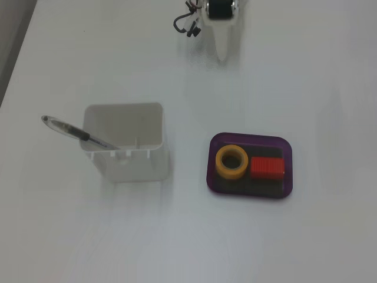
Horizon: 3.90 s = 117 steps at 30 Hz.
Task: Remove the cube from the box.
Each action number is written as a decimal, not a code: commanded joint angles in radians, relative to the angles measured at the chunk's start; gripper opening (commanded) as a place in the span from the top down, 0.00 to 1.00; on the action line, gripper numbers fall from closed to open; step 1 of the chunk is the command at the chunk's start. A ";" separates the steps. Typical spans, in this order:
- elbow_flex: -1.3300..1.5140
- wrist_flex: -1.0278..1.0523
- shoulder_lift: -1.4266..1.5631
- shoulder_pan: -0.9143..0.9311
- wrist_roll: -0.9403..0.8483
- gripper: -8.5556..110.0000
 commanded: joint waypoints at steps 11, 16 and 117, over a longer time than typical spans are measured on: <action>0.003 -0.014 0.049 -0.005 -0.003 0.93; 0.003 -0.014 0.049 -0.005 -0.003 0.93; -2.605 0.178 -2.727 -0.164 0.233 0.94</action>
